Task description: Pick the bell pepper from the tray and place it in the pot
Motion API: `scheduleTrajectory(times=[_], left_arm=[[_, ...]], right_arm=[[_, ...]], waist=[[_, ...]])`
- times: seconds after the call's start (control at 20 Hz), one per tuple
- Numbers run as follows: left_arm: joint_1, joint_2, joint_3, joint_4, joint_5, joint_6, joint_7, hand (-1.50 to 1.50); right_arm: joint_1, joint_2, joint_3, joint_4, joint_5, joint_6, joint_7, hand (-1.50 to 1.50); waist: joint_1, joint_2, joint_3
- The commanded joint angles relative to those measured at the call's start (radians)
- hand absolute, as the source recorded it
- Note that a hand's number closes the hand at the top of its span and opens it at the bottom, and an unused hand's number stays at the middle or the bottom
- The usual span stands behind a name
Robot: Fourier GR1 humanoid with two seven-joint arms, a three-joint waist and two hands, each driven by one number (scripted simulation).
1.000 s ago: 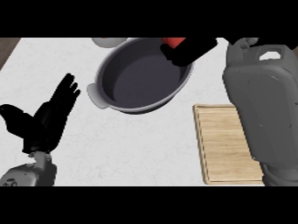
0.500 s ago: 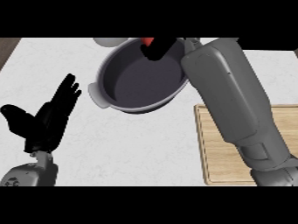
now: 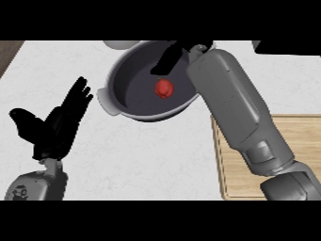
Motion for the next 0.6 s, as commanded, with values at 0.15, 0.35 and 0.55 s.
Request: scheduleTrajectory(times=[0.15, 0.35, 0.55], left_arm=[[0.047, 0.003, -0.017, -0.074, 0.001, -0.003, 0.043, 0.00], [0.018, -0.001, -0.007, -0.052, -0.020, 0.022, 0.035, 0.00], [0.028, -0.019, -0.021, 0.011, -0.036, 0.019, -0.017, 0.00]], right_arm=[[-0.013, 0.005, -0.092, 0.062, -0.198, -0.145, -0.103, -1.50], [0.004, 0.006, -0.156, 0.041, -0.230, -0.311, -0.202, -1.50], [-0.043, -0.046, -0.231, 0.107, -0.266, -0.354, -0.244, -1.50]], waist=[[0.007, -0.003, 0.001], [-0.005, -0.001, 0.001], [-0.008, 0.003, 0.000]])
